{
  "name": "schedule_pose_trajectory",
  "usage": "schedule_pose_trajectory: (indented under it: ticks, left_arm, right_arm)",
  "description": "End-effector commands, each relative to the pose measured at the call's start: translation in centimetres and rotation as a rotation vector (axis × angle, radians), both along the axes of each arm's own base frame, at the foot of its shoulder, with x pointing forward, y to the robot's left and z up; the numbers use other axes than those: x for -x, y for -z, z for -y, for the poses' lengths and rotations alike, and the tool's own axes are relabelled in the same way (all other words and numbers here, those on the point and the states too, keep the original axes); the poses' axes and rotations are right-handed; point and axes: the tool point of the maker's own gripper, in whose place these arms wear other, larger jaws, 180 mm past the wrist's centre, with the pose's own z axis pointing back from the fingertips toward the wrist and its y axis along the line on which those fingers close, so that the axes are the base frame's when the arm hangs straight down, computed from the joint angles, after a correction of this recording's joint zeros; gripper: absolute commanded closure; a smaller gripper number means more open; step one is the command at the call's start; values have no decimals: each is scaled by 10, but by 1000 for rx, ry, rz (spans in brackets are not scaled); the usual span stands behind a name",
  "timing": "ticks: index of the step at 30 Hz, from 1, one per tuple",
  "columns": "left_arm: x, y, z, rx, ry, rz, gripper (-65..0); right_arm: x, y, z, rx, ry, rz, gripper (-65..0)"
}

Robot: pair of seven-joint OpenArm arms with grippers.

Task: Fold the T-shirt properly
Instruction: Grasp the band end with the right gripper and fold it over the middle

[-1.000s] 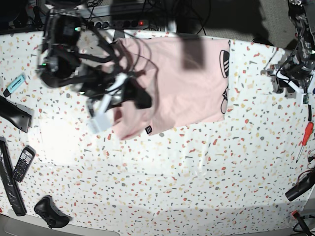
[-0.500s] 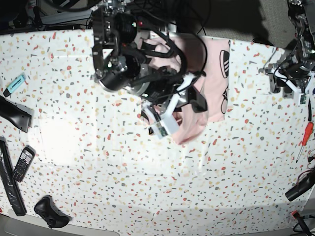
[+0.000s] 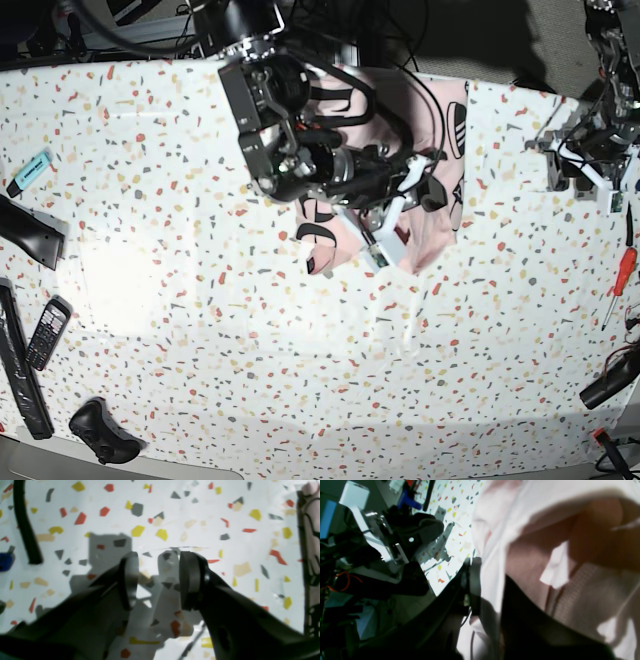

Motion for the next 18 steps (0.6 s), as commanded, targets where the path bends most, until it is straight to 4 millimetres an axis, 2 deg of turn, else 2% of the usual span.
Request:
schedule_pose_trajectory:
  ticks: [1,2,3,5,7,10,12,15,18]
  left_arm:
    - [-8,-13,-5,-14,3,47,-251]
    - [-8,-13,-5,-14,3,46,-251]
    - [-8,-13,-5,-13,3,47,-251]
    - [-8,-13,-5,-14,3,46,-251]
    - [-8,-13,-5,-14,3,46,-251]
    - [-7,-13,-5,-14,3,44,-251]
    - [-7,-13,-5,-14,3,44,-251]
    - [-7,-13,-5,-14,3,44,-251]
    - [-8,-13,-5,-13,3,45,-251]
  right_arm:
    - [-7,-22,-11,-65,-5,49,0]
    - [-6,-27,-15,-84,-16,51,0]
    - [-4,-33,-20,-117,-26,52,-34]
    - [3,-49,-32,-201,-58,39,-154]
    - [13,-63,-44,-253,-115,40,-222]
    - [22,-71,-57,-251,-184,75,-229]
    - [20,-76,-59,-246,-197,95,-229]
    - [8,-81,-55,-216,-186,143,-229]
    - [-8,-92,-41,-174,-161,195,-229]
